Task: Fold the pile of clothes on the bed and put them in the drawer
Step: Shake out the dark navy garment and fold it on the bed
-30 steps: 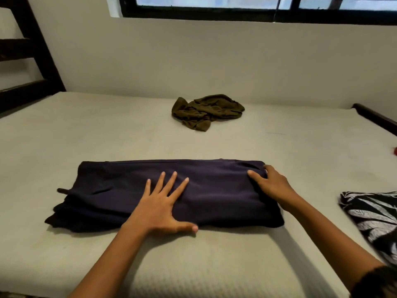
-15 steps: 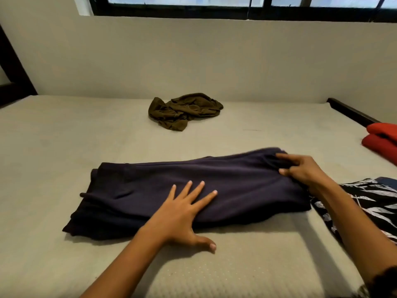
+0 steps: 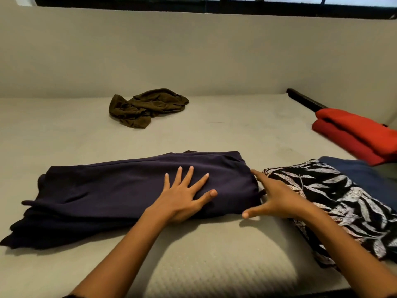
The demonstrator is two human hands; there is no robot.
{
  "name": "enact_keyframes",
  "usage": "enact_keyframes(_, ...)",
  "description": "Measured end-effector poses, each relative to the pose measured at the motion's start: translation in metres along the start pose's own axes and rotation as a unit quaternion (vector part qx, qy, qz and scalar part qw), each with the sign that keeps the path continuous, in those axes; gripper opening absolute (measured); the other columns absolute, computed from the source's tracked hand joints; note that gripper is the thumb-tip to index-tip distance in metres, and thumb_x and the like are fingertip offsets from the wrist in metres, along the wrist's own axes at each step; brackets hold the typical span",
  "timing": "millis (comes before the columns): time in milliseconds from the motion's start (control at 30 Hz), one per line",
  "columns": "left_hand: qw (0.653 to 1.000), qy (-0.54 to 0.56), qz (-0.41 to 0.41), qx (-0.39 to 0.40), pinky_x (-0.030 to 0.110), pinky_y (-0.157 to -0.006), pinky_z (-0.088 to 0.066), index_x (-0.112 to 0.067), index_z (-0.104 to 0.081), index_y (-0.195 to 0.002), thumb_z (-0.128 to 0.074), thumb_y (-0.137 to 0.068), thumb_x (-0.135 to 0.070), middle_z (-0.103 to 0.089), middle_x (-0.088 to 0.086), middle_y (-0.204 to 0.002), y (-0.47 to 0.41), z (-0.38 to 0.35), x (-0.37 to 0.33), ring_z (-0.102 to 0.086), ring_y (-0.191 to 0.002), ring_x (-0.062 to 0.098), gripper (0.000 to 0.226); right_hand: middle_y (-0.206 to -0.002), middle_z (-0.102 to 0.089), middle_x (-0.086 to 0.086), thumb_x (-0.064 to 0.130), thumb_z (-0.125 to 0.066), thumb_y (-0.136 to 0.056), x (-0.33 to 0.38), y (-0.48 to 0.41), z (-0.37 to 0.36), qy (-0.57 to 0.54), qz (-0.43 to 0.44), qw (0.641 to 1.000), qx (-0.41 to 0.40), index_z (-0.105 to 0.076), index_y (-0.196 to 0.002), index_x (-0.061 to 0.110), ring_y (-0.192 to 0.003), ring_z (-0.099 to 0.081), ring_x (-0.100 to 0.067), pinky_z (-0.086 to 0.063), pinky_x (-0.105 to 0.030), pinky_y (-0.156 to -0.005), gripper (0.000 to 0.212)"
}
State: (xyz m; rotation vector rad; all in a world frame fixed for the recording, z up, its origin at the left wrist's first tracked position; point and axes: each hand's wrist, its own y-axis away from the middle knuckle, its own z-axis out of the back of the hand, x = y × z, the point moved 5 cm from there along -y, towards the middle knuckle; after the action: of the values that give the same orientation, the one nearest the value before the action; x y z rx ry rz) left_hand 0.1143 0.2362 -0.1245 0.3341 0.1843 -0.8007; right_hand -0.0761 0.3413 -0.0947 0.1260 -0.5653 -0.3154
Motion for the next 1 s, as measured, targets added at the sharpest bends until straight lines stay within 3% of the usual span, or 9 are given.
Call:
enact_keyframes(100,0.999,0.029,-0.018,-0.009,0.050,-0.113,0.017,-0.047,0.005,-0.144,0.001,-0.073,-0.073,0.019,-0.006,-0.155,-0.018,0.003,-0.029,0.025,-0.140,0.021,0.076,-0.145,-0.039,-0.006,0.029,-0.083,-0.067,-0.004,0.003,-0.004,-0.018,0.020,0.998,-0.060,-0.024,-0.148,0.024,-0.101,-0.060,-0.019,-0.042,-0.019,-0.085,0.100)
enact_keyframes(200,1.000,0.018,-0.016,-0.005,0.052,-0.113,0.015,-0.046,0.003,-0.145,-0.004,-0.088,-0.065,0.014,-0.006,-0.157,-0.045,0.008,-0.051,0.022,-0.142,0.023,0.060,-0.153,-0.026,-0.012,0.011,-0.069,-0.077,-0.004,0.007,-0.009,-0.026,0.033,0.992,-0.116,-0.043,-0.139,0.026,-0.129,-0.044,-0.027,-0.031,-0.024,-0.107,0.069)
enact_keyframes(267,1.000,-0.002,-0.006,0.003,0.054,-0.112,0.015,-0.044,0.002,-0.146,-0.005,-0.093,-0.060,0.010,-0.005,-0.158,-0.064,0.013,-0.063,0.019,-0.142,0.026,0.055,-0.149,-0.034,-0.008,0.007,-0.061,-0.080,0.002,0.011,-0.016,0.002,0.053,0.991,-0.122,-0.052,-0.134,0.023,-0.133,-0.038,-0.024,-0.025,-0.024,-0.110,0.056)
enact_keyframes(467,0.996,-0.018,0.064,0.064,0.062,-0.107,0.014,-0.050,0.004,-0.143,-0.004,-0.089,-0.068,0.014,-0.006,-0.157,-0.093,-0.005,-0.076,0.017,-0.142,0.035,0.058,-0.129,-0.053,-0.014,0.008,-0.046,-0.089,0.007,0.024,-0.010,0.096,-0.011,0.995,0.016,-0.055,-0.131,0.021,-0.116,-0.054,-0.030,-0.044,-0.031,-0.097,0.045)
enact_keyframes(700,0.994,-0.091,0.052,-0.027,0.064,-0.106,0.012,-0.049,0.011,-0.142,-0.015,-0.088,-0.070,0.020,-0.005,-0.156,-0.092,-0.025,-0.074,0.019,-0.141,0.035,0.064,-0.138,-0.048,-0.008,0.041,-0.055,-0.091,0.001,0.028,-0.010,0.167,0.007,0.970,0.174,-0.042,-0.140,0.023,-0.124,-0.048,-0.026,-0.039,-0.038,-0.104,0.055)
enact_keyframes(767,0.990,-0.097,0.038,-0.094,0.061,-0.108,0.010,-0.047,0.012,-0.142,-0.016,-0.090,-0.068,0.016,-0.005,-0.157,-0.087,-0.028,-0.073,0.017,-0.143,0.032,0.063,-0.115,-0.064,-0.009,0.057,-0.049,-0.089,-0.001,0.026,-0.004,0.062,0.004,0.987,0.148,-0.062,-0.120,0.015,-0.108,-0.058,-0.024,-0.046,-0.034,-0.092,0.054)
enact_keyframes(833,0.984,-0.100,0.026,-0.146,0.057,-0.110,0.011,-0.042,0.017,-0.141,-0.005,-0.086,-0.071,0.012,-0.003,-0.158,-0.082,-0.029,-0.075,0.015,-0.143,0.028,0.066,-0.095,-0.065,-0.011,0.052,-0.041,-0.094,-0.001,0.018,0.006,0.016,0.009,1.000,0.022,-0.067,-0.096,0.011,-0.097,-0.059,-0.026,-0.044,-0.032,-0.078,0.049)
enact_keyframes(900,0.975,-0.091,0.048,-0.198,0.052,-0.112,0.012,-0.032,0.013,-0.145,0.012,-0.076,-0.065,0.007,0.000,-0.158,-0.074,-0.024,-0.076,0.013,-0.144,0.027,0.076,-0.129,-0.053,-0.015,0.038,-0.036,-0.100,0.002,0.003,0.004,0.022,0.048,0.995,-0.080,-0.059,-0.116,0.013,-0.126,-0.043,-0.027,-0.039,-0.035,-0.097,0.038)
enact_keyframes(1000,0.966,-0.093,0.116,-0.211,0.052,-0.113,0.009,-0.021,0.003,-0.150,0.008,-0.086,-0.053,0.005,0.004,-0.158,-0.054,-0.024,-0.068,0.010,-0.144,0.029,0.072,-0.159,-0.002,-0.007,0.036,-0.027,-0.102,0.015,-0.012,-0.019,-0.003,0.091,0.995,-0.041,-0.021,-0.149,0.016,-0.146,0.001,-0.022,-0.006,-0.036,-0.118,0.052)
